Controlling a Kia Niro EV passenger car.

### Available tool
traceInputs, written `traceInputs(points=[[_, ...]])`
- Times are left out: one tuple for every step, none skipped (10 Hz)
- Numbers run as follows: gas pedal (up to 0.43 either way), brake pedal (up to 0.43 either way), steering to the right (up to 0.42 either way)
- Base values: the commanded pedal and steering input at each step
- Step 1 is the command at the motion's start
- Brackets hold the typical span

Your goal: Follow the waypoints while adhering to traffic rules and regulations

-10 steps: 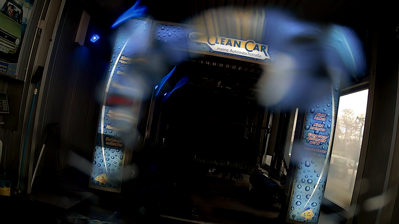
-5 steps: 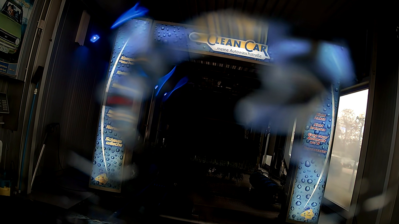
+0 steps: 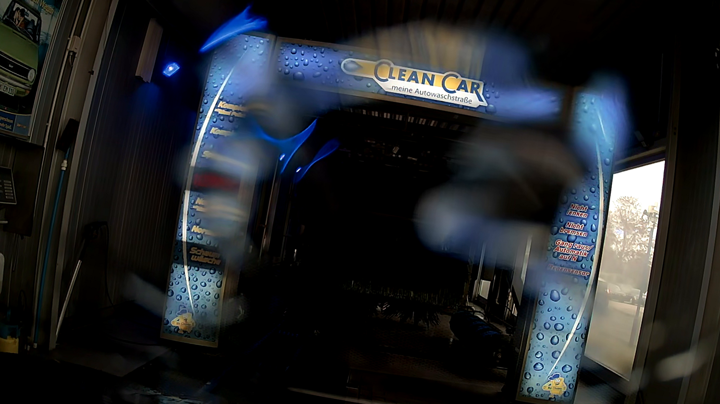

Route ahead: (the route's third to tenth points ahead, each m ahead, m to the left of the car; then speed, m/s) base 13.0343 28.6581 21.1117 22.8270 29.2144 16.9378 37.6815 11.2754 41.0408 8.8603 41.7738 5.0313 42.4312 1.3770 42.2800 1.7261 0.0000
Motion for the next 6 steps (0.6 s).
traceInputs(points=[[0.000,0.000,-0.014],[0.000,0.000,-0.015],[0.000,0.000,-0.014],[0.000,0.000,-0.015],[0.000,0.000,-0.014],[0.000,0.000,-0.015]])
